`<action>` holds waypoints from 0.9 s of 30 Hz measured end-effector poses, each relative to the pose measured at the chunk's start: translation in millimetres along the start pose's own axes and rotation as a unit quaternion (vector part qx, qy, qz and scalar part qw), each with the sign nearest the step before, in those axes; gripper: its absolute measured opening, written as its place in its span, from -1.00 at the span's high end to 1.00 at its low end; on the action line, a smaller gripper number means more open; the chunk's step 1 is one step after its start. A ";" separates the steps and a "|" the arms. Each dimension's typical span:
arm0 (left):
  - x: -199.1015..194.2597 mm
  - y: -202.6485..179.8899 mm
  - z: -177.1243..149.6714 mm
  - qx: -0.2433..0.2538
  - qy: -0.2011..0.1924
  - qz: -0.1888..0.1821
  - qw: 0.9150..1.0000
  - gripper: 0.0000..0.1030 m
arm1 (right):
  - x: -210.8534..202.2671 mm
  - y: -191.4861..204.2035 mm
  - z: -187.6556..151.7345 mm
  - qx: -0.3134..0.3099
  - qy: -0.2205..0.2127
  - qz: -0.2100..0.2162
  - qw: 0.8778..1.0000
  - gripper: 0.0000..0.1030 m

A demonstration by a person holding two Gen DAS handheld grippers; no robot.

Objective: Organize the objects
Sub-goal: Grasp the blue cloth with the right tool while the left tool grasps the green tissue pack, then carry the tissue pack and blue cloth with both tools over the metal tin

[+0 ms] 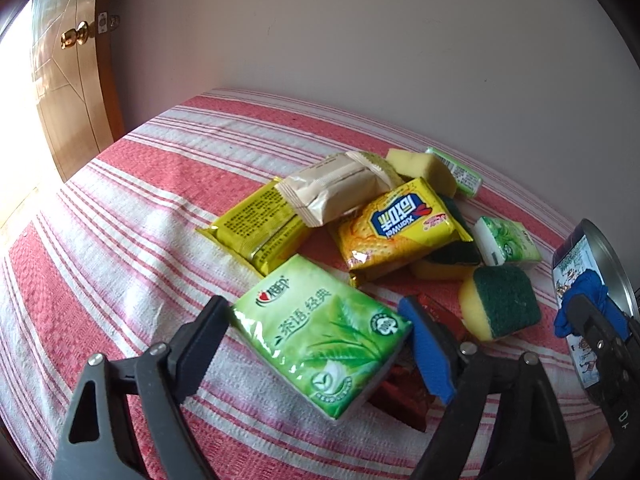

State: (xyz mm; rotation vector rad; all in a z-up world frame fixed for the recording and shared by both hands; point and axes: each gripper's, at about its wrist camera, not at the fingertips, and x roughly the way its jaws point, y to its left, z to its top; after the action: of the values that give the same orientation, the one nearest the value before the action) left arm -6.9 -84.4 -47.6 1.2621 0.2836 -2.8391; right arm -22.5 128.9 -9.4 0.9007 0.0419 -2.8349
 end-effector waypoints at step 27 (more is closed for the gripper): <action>-87.0 -65.0 12.3 0.106 -0.181 -0.075 0.975 -0.67 | -55.0 -38.0 10.7 0.032 -0.128 -0.075 0.988 0.09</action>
State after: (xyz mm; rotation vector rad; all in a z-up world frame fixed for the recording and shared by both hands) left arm 36.5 -27.2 34.9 0.7441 0.0677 -3.2252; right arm 9.3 173.8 30.1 0.5597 -0.0153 -3.0843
